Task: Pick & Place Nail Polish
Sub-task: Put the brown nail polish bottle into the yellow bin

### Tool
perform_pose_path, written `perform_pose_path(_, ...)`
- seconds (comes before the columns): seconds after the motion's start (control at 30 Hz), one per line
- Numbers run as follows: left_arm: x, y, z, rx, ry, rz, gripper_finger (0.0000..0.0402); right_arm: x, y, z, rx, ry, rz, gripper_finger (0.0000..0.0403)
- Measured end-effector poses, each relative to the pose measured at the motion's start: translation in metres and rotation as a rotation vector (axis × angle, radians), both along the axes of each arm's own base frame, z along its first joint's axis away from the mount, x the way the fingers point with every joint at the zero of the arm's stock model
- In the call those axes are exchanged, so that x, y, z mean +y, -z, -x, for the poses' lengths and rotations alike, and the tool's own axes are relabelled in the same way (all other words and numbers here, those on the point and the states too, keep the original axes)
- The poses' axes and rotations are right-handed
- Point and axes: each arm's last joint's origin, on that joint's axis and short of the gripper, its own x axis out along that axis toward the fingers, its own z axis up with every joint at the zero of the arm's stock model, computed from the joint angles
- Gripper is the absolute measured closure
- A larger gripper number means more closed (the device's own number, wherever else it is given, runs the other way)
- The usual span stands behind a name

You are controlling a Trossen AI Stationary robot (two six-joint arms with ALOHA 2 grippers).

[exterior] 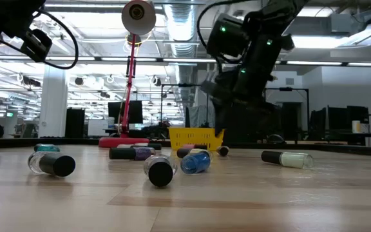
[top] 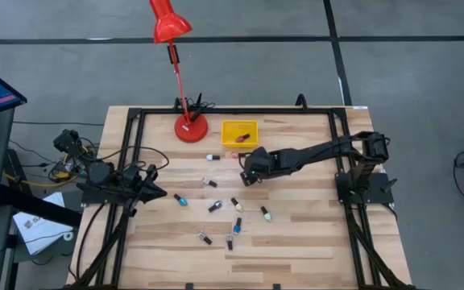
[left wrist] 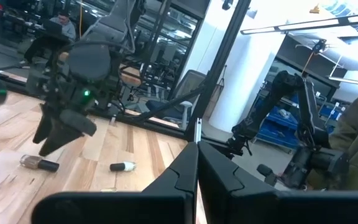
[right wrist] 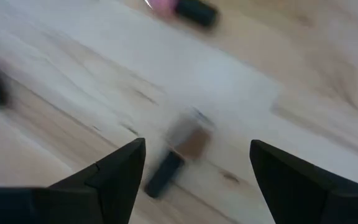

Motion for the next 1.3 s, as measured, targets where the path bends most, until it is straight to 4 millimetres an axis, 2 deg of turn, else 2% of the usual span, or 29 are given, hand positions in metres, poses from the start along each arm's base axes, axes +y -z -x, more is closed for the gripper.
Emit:
perform_pose_path(0.07, 0.000, 0.000, 0.000, -0.003, 0.000, 0.002, 0.0400, 0.002, 0.007, -0.011, -0.032, 0.002, -0.003, 0.0121)
perform_pose_path(0.13, 0.000, 0.000, 0.000, -0.001, 0.000, 0.001, 0.0400, 0.004, 0.017, -0.009, 0.031, 0.000, -0.004, 0.0121)
perform_pose_path(0.23, -0.001, 0.000, -0.001, 0.004, 0.008, -0.004, 0.0400, 0.006, 0.025, -0.023, 0.008, -0.009, -0.005, 0.0121)
perform_pose_path(0.37, -0.002, 0.001, -0.002, 0.011, 0.012, -0.010, 0.0400, 0.011, 0.034, -0.030, 0.065, -0.032, 0.002, 0.0121)
perform_pose_path(0.67, -0.003, 0.002, -0.003, 0.027, 0.007, -0.021, 0.0400, 0.015, 0.032, -0.033, 0.129, -0.118, 0.025, 0.0132)
perform_pose_path(0.8, -0.003, 0.002, -0.004, 0.028, 0.008, -0.023, 0.0400, 0.012, 0.033, -0.032, 0.155, -0.164, 0.014, 0.0167)
perform_pose_path(1.1, -0.003, 0.002, -0.004, 0.025, 0.007, -0.020, 0.0400, 0.014, 0.034, -0.032, 0.173, -0.248, 0.005, 0.0286)
perform_pose_path(1.3, -0.003, 0.002, -0.004, 0.024, 0.007, -0.019, 0.0400, 0.015, 0.034, -0.031, 0.181, -0.289, -0.020, 0.0328)
